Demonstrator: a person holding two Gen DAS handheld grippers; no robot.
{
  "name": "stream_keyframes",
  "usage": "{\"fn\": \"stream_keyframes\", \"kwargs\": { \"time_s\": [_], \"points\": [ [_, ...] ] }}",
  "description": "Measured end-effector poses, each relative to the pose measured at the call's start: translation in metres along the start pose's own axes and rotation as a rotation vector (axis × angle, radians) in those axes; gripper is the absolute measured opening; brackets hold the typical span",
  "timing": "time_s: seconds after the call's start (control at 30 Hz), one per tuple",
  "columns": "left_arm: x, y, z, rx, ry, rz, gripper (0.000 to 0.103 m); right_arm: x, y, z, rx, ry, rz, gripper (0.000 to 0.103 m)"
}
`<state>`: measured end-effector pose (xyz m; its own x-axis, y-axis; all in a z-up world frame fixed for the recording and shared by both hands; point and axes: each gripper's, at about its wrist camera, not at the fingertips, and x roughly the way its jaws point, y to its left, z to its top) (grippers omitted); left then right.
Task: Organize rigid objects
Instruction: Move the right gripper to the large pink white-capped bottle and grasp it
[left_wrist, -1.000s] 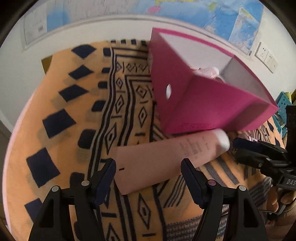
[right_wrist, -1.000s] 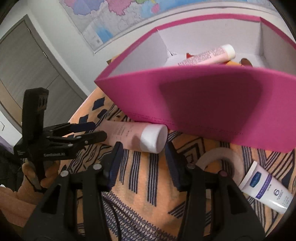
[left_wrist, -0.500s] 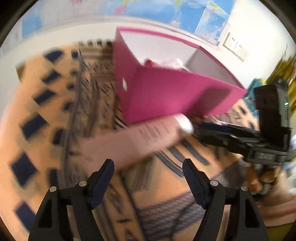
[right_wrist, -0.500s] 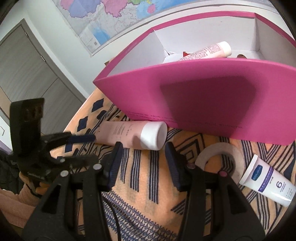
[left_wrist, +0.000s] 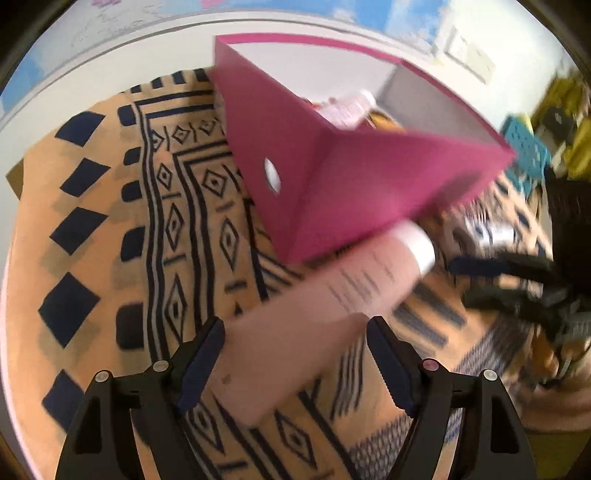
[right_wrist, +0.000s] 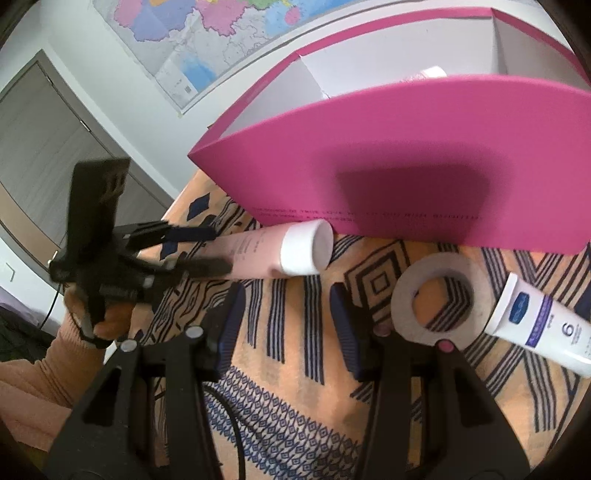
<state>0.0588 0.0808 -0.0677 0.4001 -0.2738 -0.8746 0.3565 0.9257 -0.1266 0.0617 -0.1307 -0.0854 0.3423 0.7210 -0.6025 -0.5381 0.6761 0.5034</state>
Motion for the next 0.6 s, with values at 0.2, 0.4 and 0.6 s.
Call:
{"fn": "stream_keyframes", "kwargs": {
  "time_s": [0.2, 0.4, 0.6],
  "points": [
    [-0.018, -0.031, -0.020, 0.077, 0.036, -0.099, 0.080, 0.008, 0.001, 0.002, 0.011, 0.008, 0.036, 0.049],
    [-0.023, -0.015, 0.000, 0.083, -0.028, -0.016, 0.080, 0.007, 0.006, 0.002, 0.011, 0.001, 0.042, 0.049],
    [0.012, 0.008, 0.024, 0.111, 0.063, -0.063, 0.083, 0.007, 0.006, -0.002, 0.025, 0.005, 0.041, 0.049]
  ]
}}
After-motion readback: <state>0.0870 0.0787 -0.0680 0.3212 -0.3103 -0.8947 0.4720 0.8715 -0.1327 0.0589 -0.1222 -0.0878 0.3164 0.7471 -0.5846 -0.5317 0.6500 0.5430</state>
